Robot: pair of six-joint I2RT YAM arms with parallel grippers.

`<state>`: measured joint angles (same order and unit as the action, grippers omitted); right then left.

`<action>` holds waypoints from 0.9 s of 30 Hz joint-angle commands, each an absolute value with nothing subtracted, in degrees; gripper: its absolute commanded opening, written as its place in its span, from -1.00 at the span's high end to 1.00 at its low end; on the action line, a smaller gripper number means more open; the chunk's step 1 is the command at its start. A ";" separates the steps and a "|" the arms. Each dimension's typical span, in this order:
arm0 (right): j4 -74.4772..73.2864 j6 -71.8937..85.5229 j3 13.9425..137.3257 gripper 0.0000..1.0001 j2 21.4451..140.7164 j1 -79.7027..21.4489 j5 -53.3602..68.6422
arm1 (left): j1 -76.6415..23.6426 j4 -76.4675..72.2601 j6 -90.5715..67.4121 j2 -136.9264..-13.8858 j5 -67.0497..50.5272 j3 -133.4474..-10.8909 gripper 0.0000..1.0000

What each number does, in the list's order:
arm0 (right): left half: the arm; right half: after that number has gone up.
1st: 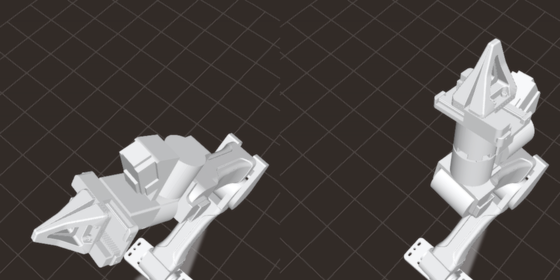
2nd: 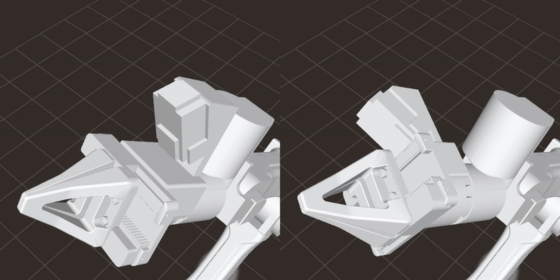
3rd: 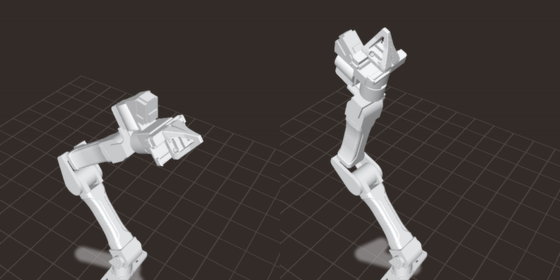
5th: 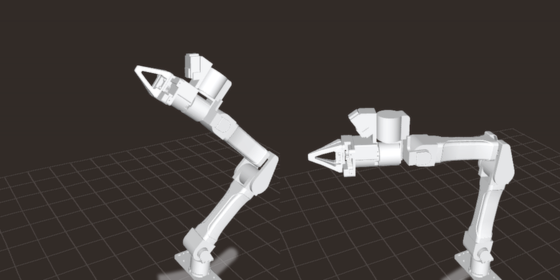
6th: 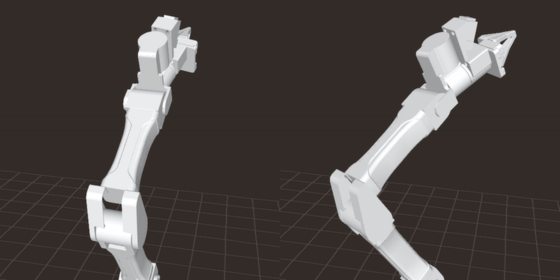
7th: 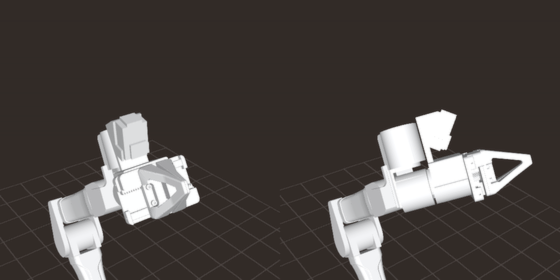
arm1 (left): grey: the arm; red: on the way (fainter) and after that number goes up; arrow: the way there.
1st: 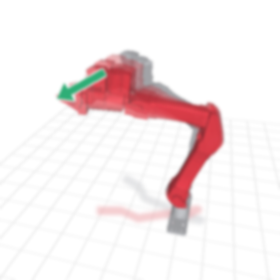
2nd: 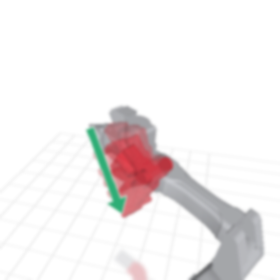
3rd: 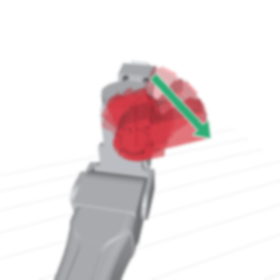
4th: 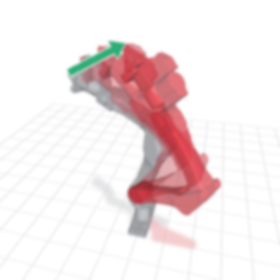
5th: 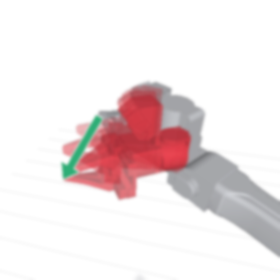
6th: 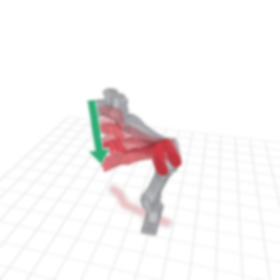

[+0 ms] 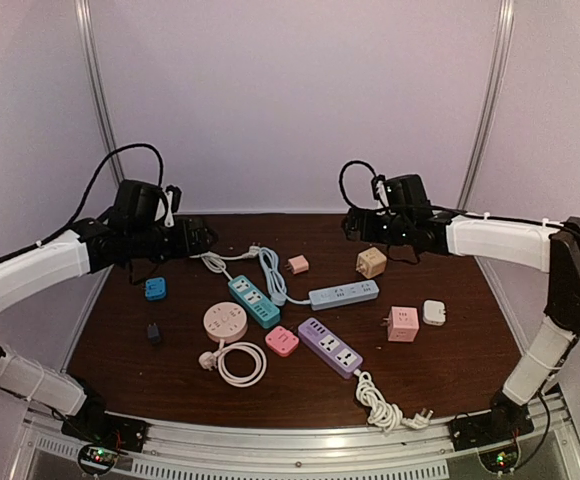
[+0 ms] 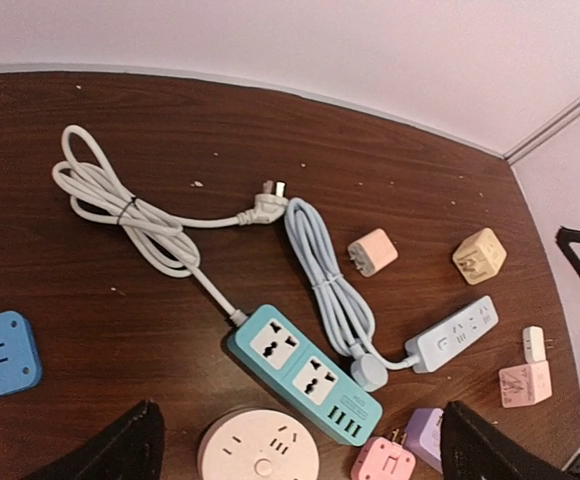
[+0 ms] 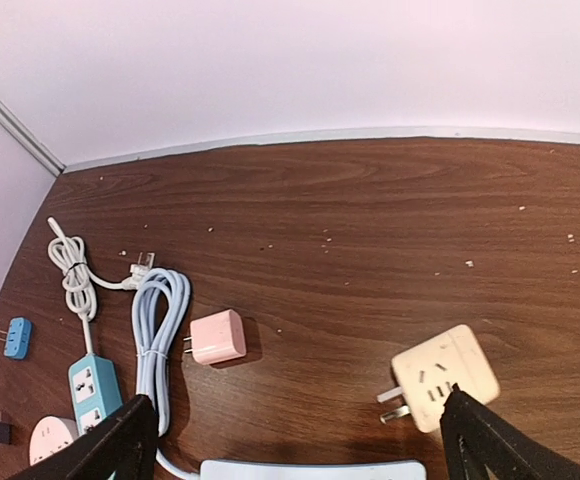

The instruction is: Pull the plug off the socket

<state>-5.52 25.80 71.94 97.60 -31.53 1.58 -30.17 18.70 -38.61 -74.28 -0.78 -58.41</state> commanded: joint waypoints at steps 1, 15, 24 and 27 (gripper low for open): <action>-1.23 20.77 66.41 -1.00 90.09 -30.84 -7.89 | -30.16 22.34 -35.25 -72.32 11.19 -60.74 -0.95; 6.59 17.21 41.47 -1.00 65.24 -14.79 -11.72 | -25.84 20.30 -33.82 -67.43 10.61 -56.04 -0.95; 31.09 8.08 18.78 -1.00 53.12 -2.16 -20.03 | -23.80 14.35 -30.41 -65.26 8.71 -49.93 -0.95; 36.49 8.04 15.96 -1.00 57.32 1.63 -18.86 | -22.61 11.35 -26.00 -63.81 8.89 -47.66 -0.96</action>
